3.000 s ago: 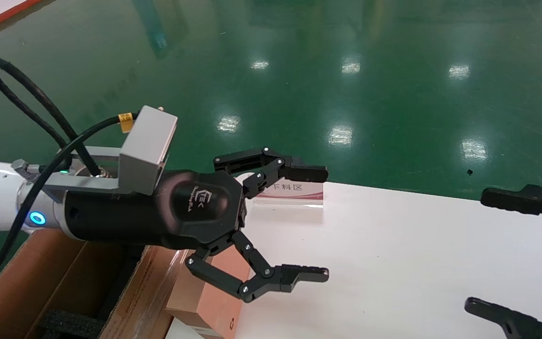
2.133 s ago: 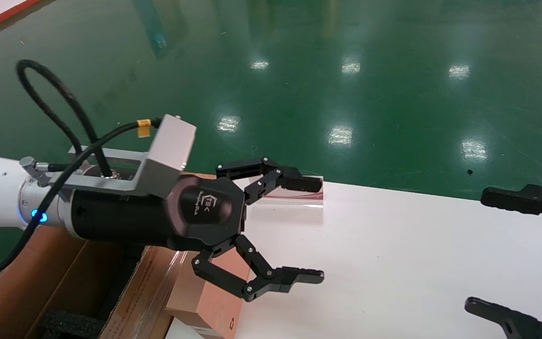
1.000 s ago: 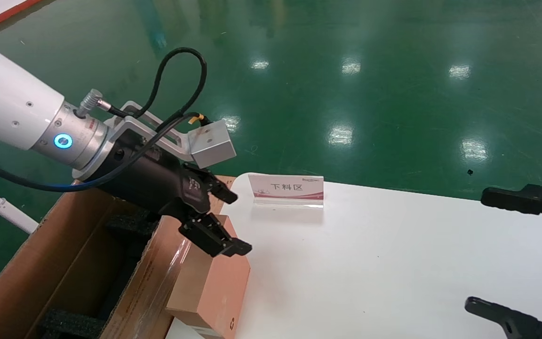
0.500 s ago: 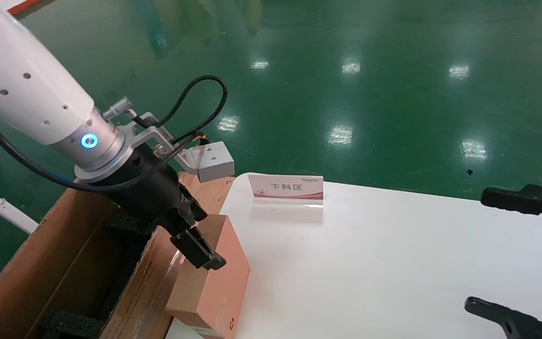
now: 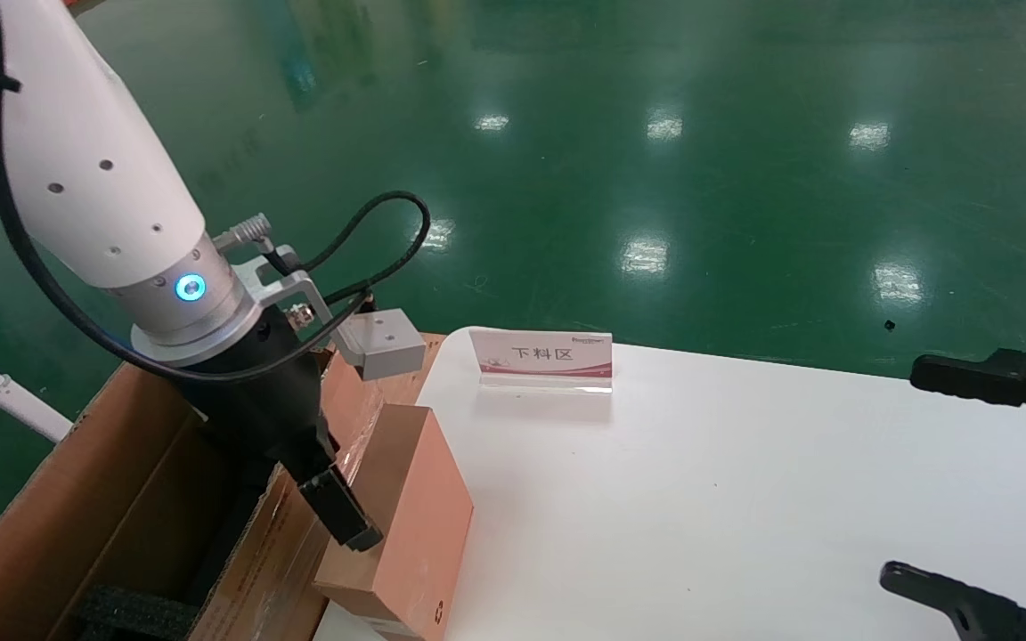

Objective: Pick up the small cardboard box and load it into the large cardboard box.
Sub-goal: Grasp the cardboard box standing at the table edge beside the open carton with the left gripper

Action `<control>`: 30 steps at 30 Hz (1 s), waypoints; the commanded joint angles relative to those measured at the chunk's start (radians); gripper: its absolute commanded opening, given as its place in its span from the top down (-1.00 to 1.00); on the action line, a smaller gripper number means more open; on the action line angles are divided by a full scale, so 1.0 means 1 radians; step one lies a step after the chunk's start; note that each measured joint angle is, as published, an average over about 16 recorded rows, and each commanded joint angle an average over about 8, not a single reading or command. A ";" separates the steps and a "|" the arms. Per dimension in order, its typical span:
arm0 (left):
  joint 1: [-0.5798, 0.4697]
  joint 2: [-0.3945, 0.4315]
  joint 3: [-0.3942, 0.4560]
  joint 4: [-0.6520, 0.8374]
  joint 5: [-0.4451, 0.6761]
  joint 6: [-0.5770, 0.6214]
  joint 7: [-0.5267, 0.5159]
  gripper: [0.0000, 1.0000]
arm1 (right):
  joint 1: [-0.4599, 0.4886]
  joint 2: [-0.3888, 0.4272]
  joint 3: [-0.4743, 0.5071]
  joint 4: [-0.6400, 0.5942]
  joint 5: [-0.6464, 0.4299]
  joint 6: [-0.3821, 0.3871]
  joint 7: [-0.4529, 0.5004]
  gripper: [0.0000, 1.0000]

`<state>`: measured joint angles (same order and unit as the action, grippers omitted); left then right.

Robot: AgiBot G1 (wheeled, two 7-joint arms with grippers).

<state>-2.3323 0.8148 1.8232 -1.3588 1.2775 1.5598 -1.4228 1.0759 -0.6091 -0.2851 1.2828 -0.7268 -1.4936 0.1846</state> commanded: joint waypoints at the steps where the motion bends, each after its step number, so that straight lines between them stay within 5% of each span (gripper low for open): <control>1: -0.010 0.012 0.033 0.000 -0.012 -0.005 -0.016 -1.00 | 0.000 0.000 0.000 0.000 0.000 0.000 0.000 -1.00; 30: 0.028 -0.020 0.090 0.002 -0.040 -0.126 -0.006 -1.00 | 0.000 0.001 -0.002 0.000 0.001 0.001 -0.001 -1.00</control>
<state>-2.3047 0.7934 1.9138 -1.3570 1.2400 1.4345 -1.4307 1.0764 -0.6083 -0.2872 1.2828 -0.7254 -1.4926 0.1835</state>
